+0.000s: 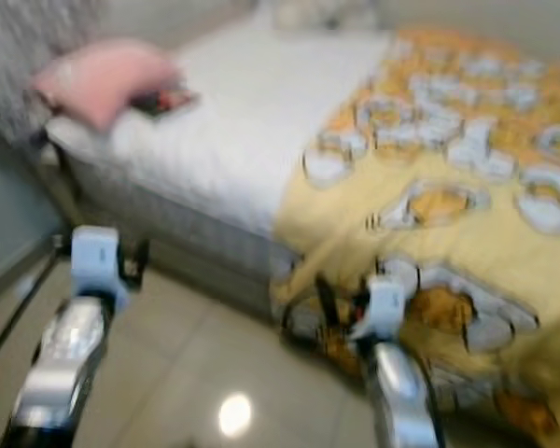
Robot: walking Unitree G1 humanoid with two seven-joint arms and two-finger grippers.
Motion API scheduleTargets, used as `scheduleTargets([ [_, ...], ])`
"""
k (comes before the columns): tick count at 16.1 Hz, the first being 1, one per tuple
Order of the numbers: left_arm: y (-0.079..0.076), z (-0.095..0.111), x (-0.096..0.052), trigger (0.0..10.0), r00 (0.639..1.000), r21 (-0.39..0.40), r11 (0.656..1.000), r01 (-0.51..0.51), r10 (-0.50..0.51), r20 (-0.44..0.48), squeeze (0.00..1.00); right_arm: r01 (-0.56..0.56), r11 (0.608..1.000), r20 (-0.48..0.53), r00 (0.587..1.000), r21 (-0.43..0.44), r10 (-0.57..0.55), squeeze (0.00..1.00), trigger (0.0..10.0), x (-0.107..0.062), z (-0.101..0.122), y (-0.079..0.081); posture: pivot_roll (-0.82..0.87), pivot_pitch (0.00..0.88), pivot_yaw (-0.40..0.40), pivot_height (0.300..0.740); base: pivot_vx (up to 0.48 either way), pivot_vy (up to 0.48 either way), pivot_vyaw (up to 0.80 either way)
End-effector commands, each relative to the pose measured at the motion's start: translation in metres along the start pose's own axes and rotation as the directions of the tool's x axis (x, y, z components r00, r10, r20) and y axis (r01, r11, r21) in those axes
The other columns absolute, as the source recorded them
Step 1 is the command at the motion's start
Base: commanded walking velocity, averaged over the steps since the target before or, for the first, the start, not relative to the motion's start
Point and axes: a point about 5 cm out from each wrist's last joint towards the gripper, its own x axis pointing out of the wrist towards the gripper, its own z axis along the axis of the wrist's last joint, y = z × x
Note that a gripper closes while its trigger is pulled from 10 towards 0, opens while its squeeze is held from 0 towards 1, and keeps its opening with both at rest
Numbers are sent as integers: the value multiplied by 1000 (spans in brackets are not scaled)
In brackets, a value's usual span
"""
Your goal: Clean up the room
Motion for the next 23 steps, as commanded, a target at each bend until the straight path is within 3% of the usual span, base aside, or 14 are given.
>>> scheduleTargets([
  [1, -8, 3, 1, 10000, 1000, 2, 1000, 14, -14, 7, 0, 28, 1000, -10, 1000, 4, -28, 0, 10000, -4, 0, -9, 55, 0, 2, 740, 401, -259, 488],
  [6, -9, 5, -1, 10000, 999, 54, 998, 20, -22, 32, 0, -17, 1000, 6, 1000, -3, 17, 0, 10000, 10, 12, 0, 95, 0, -19, 740, 413, -156, 481],
  [8, -3, -3, -1, 10000, 999, 141, 990, -23, 26, -20, 0, -25, 1000, 2, 1000, -1, 25, 0, 10000, 13, 14, 1, 118, 0, -31, 740, 0, 0, 481],
  [10, 3, 0, 3, 10000, 996, 175, 982, -76, 81, -21, 0, -53, 998, -2, 999, 22, 53, 0, 10000, 19, 15, 8, 132, 0, -37, 740, 0, 0, 484],
  [12, -1, 10, 5, 10000, 999, 109, 993, -42, 40, 22, 0, -71, 997, -7, 997, 23, 72, 0, 10000, 20, 14, 11, 139, 0, -40, 740, 0, 0, 475],
  [15, 4, 21, 9, 10000, 991, -16, 991, -134, 134, 23, 0, -93, 995, -14, 996, 24, 93, 0, 10000, 21, 13, 14, 137, 0, -37, 740, 480, 0, 471],
  [18, 5, 3, 5, 10000, 991, 18, 992, -124, 125, -41, 0, -78, 997, -22, 997, 24, 78, 0, 10000, 17, 12, 9, 115, 0, -25, 740, 480, 0, 467],
  [23, 1, 3, 3, 10000, 995, 51, 995, -84, 86, -42, 0, -49, 999, -38, 998, 22, 49, 0, 10000, 7, 7, -1, 93, 0, -9, 740, 480, 0, 456],
])
